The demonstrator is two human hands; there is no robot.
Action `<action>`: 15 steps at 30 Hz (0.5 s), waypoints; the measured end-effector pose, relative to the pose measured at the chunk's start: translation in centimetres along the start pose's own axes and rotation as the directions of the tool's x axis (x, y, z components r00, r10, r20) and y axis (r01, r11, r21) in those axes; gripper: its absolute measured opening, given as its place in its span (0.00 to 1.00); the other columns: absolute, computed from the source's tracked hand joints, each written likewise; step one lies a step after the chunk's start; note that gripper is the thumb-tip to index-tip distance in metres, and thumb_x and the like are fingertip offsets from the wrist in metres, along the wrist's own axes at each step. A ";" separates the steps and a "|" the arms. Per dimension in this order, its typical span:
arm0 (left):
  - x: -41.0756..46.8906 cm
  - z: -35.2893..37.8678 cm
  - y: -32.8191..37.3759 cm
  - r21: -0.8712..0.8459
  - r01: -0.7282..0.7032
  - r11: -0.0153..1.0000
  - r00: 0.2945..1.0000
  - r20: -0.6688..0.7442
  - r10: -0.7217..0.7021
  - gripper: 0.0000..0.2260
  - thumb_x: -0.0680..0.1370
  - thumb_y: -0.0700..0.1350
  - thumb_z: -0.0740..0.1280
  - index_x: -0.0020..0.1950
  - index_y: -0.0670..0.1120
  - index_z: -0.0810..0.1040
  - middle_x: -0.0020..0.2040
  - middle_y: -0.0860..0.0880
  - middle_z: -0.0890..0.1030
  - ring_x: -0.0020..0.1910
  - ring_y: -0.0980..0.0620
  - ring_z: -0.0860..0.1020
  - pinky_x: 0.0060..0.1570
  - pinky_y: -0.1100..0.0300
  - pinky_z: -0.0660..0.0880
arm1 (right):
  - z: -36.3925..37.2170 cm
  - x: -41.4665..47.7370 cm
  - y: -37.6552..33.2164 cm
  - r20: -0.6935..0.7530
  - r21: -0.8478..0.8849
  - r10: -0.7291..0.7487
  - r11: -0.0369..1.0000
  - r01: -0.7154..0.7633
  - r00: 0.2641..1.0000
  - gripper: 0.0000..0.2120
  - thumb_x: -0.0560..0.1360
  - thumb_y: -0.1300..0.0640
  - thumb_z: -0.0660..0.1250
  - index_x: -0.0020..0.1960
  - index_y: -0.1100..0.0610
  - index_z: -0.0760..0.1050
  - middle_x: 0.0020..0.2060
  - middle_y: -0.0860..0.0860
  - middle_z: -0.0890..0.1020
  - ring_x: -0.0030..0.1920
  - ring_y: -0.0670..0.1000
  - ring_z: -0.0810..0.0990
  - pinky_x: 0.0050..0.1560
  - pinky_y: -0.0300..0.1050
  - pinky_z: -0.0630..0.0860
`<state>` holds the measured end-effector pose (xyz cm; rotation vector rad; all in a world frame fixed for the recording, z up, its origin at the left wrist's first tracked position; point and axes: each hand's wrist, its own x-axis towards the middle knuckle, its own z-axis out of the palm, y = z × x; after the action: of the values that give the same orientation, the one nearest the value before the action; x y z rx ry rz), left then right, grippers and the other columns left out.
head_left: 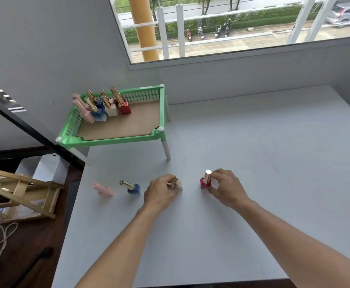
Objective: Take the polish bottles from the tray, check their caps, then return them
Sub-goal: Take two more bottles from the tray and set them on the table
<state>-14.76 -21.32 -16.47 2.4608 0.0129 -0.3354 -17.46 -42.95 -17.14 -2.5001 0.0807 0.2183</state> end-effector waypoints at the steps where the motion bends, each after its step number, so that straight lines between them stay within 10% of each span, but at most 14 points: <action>1: 0.1 0.0 0.0 0.001 0.000 1.000 1.000 0.003 0.000 0.05 0.69 0.53 0.69 0.43 0.59 0.77 0.41 0.58 0.83 0.46 0.54 0.81 0.39 0.59 0.73 | 0.1 0.0 0.0 0.000 0.002 0.002 1.000 -0.002 1.000 0.12 0.74 0.54 0.66 0.57 0.48 0.77 0.57 0.47 0.78 0.61 0.53 0.70 0.55 0.41 0.66; 15: -0.1 -0.3 -0.9 -0.009 -0.100 0.995 0.995 0.028 0.100 0.07 0.72 0.58 0.67 0.46 0.57 0.75 0.46 0.56 0.79 0.50 0.50 0.76 0.45 0.56 0.73 | 0.6 -0.7 -0.4 -0.012 0.008 0.090 0.996 -0.090 0.996 0.19 0.74 0.50 0.65 0.64 0.47 0.71 0.61 0.47 0.75 0.65 0.52 0.67 0.58 0.42 0.64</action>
<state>-14.89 -20.38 -16.75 2.4391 -0.1208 -0.3253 -18.16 -42.25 -17.28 -2.4933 0.1993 0.2395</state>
